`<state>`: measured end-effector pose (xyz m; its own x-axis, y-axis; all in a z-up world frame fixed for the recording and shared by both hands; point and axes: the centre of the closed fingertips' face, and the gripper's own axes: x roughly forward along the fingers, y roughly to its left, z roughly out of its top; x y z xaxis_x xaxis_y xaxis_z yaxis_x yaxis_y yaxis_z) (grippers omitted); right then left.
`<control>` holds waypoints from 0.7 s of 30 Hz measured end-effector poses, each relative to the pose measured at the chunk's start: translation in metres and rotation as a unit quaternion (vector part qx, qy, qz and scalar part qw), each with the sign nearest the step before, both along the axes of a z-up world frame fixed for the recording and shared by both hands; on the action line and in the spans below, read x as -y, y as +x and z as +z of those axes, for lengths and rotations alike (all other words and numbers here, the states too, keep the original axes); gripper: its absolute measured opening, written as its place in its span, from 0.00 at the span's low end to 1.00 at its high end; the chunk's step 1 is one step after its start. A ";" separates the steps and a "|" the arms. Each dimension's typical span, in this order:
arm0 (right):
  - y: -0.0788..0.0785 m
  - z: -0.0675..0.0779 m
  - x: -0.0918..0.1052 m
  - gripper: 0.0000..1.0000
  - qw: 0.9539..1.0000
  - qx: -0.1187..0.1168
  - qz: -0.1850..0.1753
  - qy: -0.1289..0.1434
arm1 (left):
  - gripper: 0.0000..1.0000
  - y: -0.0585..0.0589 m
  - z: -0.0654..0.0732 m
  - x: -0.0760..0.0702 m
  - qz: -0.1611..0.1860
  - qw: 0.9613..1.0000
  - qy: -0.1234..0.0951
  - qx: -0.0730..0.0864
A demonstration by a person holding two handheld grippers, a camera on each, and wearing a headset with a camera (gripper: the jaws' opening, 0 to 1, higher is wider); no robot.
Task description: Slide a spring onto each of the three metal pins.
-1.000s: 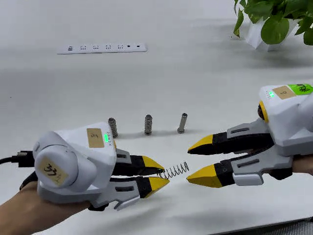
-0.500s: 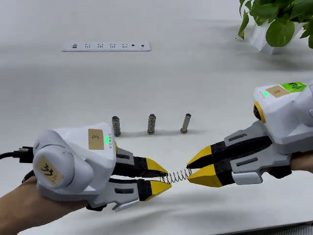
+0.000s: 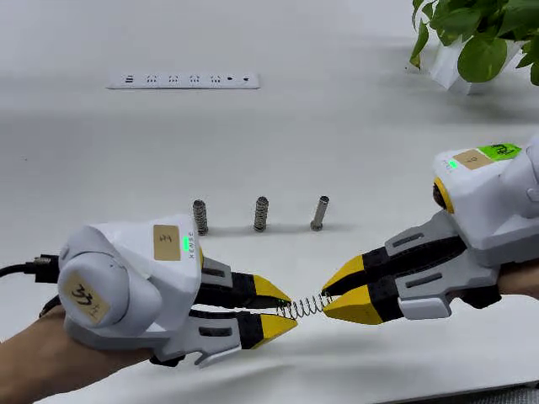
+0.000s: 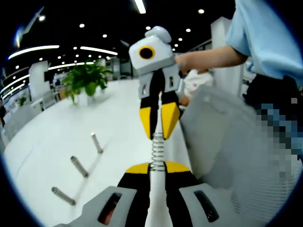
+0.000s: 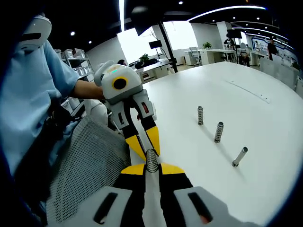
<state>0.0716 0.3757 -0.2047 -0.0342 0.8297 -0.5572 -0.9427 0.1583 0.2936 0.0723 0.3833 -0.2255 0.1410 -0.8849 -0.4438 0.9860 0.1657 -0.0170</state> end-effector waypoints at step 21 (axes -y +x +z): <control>0.000 0.013 -0.008 0.12 0.994 0.072 0.048 -0.060 | 0.09 -0.004 -0.003 0.012 0.005 1.000 0.006 -0.026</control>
